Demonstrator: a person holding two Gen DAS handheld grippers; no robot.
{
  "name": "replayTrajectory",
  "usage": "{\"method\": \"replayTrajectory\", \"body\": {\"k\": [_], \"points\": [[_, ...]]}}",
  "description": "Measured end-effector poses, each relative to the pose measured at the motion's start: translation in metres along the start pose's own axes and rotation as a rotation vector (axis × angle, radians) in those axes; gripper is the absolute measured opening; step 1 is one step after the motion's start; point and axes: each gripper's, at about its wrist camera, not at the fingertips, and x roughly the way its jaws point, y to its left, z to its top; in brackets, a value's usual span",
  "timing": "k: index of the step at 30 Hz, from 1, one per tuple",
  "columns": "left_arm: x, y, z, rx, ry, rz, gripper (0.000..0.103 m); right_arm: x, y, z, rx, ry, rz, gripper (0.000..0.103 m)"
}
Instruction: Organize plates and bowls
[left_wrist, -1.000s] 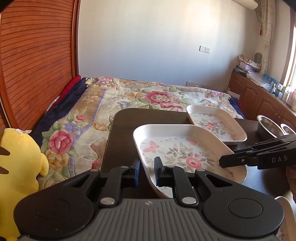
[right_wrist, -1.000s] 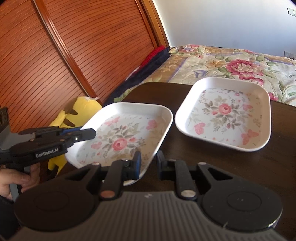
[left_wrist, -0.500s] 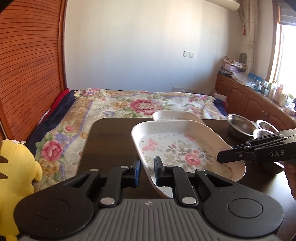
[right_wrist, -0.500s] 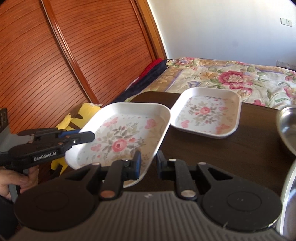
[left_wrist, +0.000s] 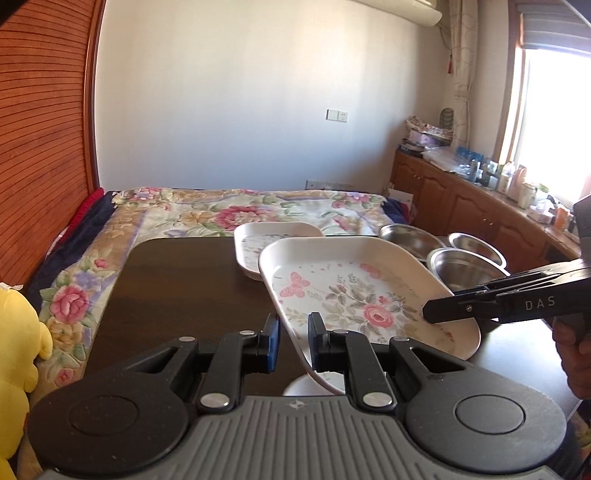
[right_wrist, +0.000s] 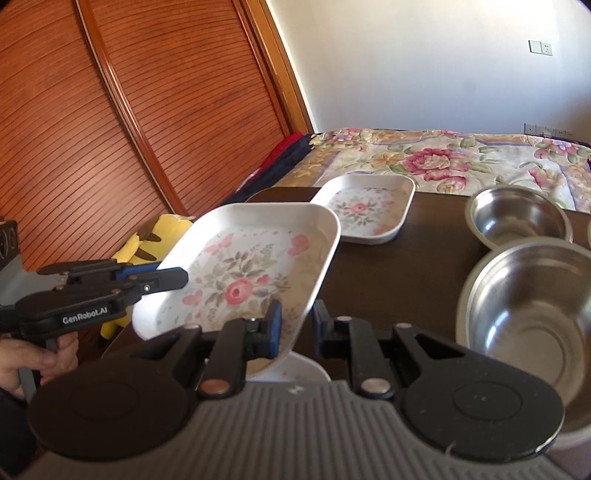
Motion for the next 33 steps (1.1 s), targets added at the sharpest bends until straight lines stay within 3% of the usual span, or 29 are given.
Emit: {"method": "replayTrajectory", "body": {"k": [11, 33], "points": [[-0.019, -0.01, -0.023, -0.007, 0.009, -0.01, 0.016, -0.017, 0.0, -0.031, 0.026, -0.016, 0.051, 0.02], [-0.008, -0.014, -0.057, -0.037, 0.077, -0.043, 0.017, -0.015, -0.002, -0.069, 0.051, 0.019, 0.029, 0.02]]}}
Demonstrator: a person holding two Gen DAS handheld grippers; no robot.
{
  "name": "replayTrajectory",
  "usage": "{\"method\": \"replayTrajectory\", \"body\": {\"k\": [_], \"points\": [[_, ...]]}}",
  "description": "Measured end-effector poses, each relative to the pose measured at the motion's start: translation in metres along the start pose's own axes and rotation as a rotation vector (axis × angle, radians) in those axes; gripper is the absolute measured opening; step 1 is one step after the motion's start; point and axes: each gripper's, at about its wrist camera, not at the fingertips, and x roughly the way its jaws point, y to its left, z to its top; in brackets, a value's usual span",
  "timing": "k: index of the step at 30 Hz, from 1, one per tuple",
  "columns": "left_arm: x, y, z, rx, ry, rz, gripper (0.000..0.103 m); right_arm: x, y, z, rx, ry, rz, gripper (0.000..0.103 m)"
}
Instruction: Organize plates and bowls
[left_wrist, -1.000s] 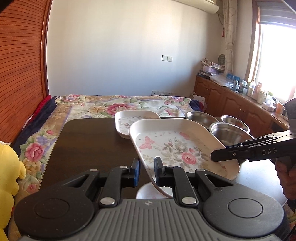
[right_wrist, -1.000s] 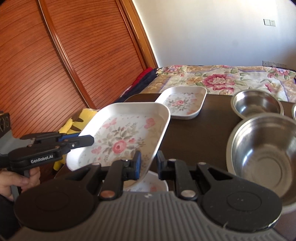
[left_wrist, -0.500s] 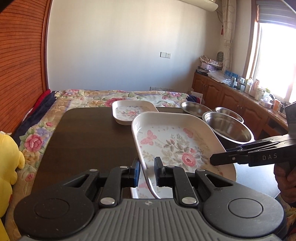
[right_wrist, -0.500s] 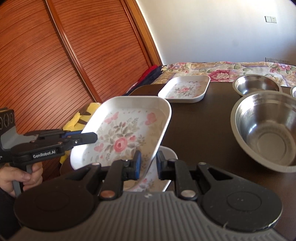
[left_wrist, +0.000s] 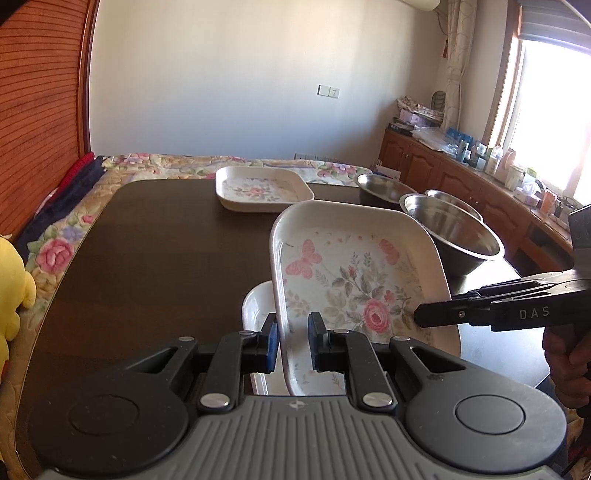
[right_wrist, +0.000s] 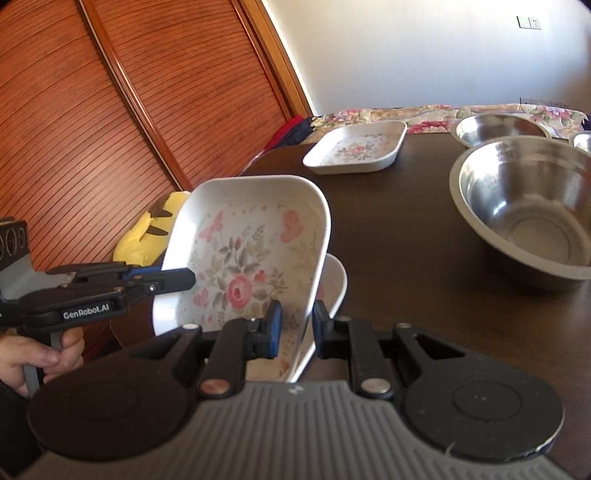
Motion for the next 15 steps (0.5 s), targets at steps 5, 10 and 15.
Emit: {"method": "replayTrajectory", "body": {"k": [5, 10, 15], "points": [[0.0006, 0.0026, 0.0007, -0.01, 0.003, 0.003, 0.017, 0.0019, 0.0003, -0.001, 0.006, 0.001, -0.002, 0.02], [0.0021, 0.004, 0.0022, -0.006, 0.004, 0.012, 0.017, 0.0057, 0.003, -0.0001, 0.011, -0.004, -0.005, 0.02], [0.0055, 0.0066, 0.0003, -0.007, 0.011, 0.016, 0.017, 0.0083, 0.0028, -0.0031, 0.013, -0.005, -0.006, 0.02]]}}
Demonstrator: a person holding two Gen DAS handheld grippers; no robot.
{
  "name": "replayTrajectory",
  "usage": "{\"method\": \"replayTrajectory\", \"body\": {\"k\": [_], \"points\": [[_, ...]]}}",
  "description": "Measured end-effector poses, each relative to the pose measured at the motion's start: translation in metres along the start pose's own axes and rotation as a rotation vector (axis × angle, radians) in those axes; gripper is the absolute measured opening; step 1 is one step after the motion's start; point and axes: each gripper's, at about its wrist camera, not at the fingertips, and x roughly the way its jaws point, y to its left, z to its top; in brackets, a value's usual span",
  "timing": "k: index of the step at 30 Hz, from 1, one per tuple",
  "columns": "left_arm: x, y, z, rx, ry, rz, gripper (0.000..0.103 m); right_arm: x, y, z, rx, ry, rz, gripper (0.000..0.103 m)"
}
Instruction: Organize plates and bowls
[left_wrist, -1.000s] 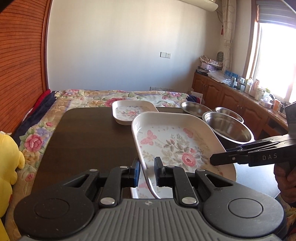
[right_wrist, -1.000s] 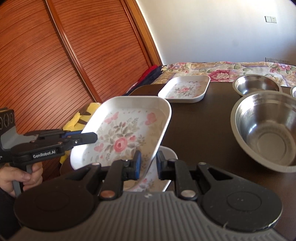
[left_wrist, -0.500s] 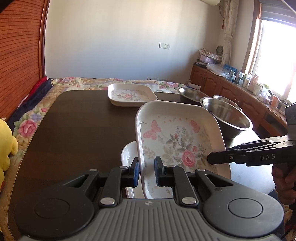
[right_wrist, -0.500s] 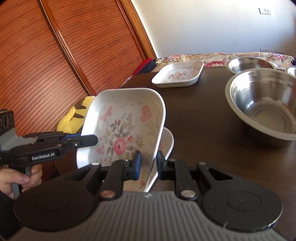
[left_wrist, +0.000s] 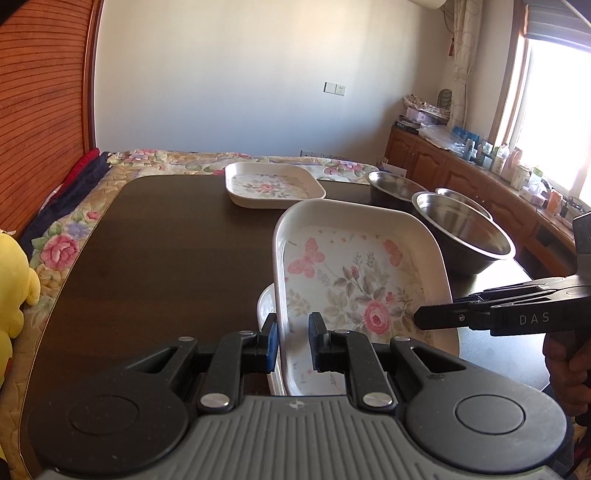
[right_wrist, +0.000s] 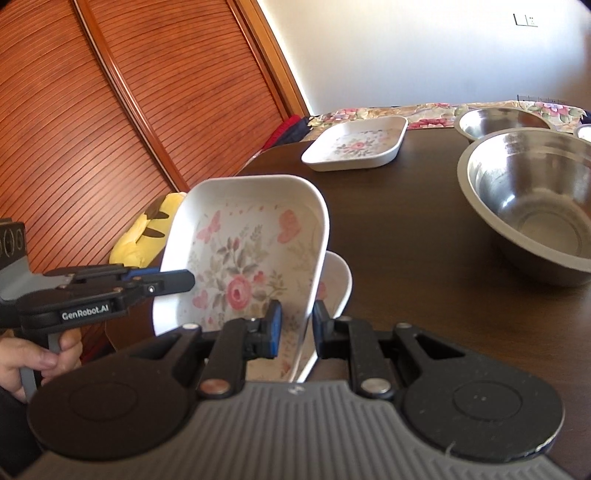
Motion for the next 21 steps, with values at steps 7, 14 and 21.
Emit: {"method": "replayTrajectory", "body": {"k": [7, 14, 21], "points": [[0.005, 0.002, -0.002, -0.014, 0.012, 0.0, 0.018, 0.003, 0.002, -0.001, 0.003, 0.003, -0.013, 0.02], [0.01, 0.0, -0.004, 0.006, 0.017, 0.033, 0.019, 0.003, 0.01, -0.002, -0.039, -0.018, -0.05, 0.02], [0.015, 0.003, -0.007, 0.009, 0.031, 0.051, 0.019, 0.003, 0.017, -0.005, -0.092, -0.038, -0.089, 0.02]]}}
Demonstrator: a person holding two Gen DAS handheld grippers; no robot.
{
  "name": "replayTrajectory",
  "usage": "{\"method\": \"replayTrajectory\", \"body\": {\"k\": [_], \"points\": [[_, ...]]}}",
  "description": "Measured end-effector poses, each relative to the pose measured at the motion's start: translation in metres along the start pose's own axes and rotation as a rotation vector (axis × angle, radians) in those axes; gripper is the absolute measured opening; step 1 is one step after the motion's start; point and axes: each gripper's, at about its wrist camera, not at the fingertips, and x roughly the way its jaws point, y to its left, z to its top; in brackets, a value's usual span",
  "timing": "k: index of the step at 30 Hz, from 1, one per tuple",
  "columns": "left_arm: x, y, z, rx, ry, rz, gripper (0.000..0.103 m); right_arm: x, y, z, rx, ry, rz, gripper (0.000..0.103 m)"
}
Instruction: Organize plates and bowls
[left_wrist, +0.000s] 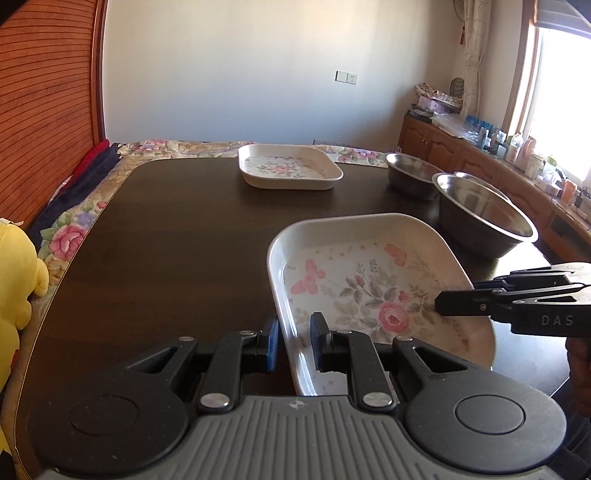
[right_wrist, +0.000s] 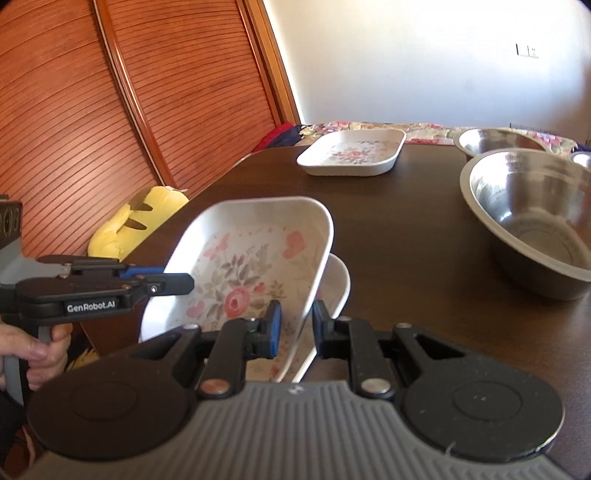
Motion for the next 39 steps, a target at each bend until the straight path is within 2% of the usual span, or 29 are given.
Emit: {"method": "replayTrajectory", "body": {"k": [23, 39], "points": [[-0.005, -0.002, 0.003, 0.018, -0.034, 0.022, 0.019, -0.019, 0.003, 0.001, -0.059, -0.067, -0.055, 0.022], [0.0, 0.0, 0.029, 0.033, -0.074, 0.047, 0.019, -0.019, -0.009, 0.018, -0.067, -0.117, -0.04, 0.022]]}}
